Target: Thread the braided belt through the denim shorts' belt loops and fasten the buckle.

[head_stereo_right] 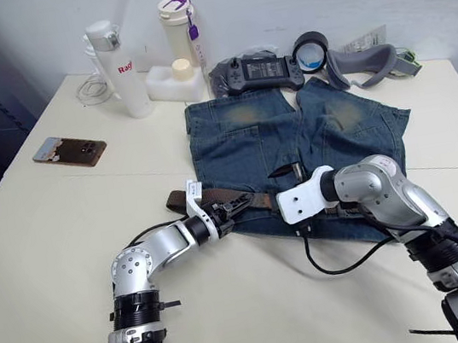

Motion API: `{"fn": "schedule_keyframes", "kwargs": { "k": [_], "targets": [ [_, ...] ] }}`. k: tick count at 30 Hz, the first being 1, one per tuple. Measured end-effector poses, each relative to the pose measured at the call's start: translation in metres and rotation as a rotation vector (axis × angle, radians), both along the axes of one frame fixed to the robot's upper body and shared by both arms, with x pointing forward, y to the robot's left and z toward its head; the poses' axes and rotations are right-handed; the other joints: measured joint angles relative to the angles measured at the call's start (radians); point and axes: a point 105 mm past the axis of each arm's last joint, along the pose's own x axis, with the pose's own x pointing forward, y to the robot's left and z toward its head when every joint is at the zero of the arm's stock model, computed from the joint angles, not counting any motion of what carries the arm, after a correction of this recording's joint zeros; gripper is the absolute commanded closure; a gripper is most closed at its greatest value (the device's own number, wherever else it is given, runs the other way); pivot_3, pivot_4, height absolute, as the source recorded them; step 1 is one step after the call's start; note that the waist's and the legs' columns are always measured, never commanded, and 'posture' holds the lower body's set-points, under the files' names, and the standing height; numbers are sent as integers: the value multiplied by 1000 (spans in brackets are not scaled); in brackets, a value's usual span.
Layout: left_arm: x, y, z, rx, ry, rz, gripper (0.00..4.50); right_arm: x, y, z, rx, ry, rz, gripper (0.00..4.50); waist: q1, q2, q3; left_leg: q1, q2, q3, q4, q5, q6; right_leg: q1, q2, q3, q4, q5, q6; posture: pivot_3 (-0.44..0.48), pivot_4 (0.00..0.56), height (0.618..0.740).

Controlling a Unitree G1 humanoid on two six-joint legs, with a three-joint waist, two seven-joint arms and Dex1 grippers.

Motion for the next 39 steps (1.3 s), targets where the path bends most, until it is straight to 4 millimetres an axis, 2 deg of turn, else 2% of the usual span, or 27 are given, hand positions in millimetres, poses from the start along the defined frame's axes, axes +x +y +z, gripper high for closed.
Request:
{"fn": "schedule_keyframes", "kwargs": {
  "k": [8,20,23,30,31,39],
  "targets": [
    [0,0,-1,10,-20,-11,4500,2,3,0,23,2,-9,38,0,1,0,0,0,-1,0,0,0,0,0,0,1,0,0,0,150,731],
    [1,-3,-5,30,-35,-32,4500,4,-8,6,20,10,-52,38,2,7,-1,0,-1,-1,0,1,-1,0,-1,0,0,2,2,0,150,731],
    [1,-3,-5,37,-40,-34,4500,4,-9,6,19,19,-59,871,1,8,-1,0,-1,-1,0,1,-1,0,-1,0,0,2,2,0,150,731],
    [3,-2,-6,56,-47,-27,4500,-2,-10,8,12,38,-47,4114,-3,10,-2,0,0,-1,0,1,-2,0,-1,0,1,2,1,0,150,731],
    [3,-2,-6,57,-46,-29,4500,-3,-10,11,24,31,-48,4438,-3,11,-2,0,0,-1,0,1,-2,0,-1,0,0,2,1,0,150,731],
    [3,-2,-7,61,-48,-37,4500,-6,-10,12,40,28,-48,4438,-2,14,-4,0,-1,-1,0,1,-2,0,-1,0,0,2,1,0,150,731]
  ]
}}
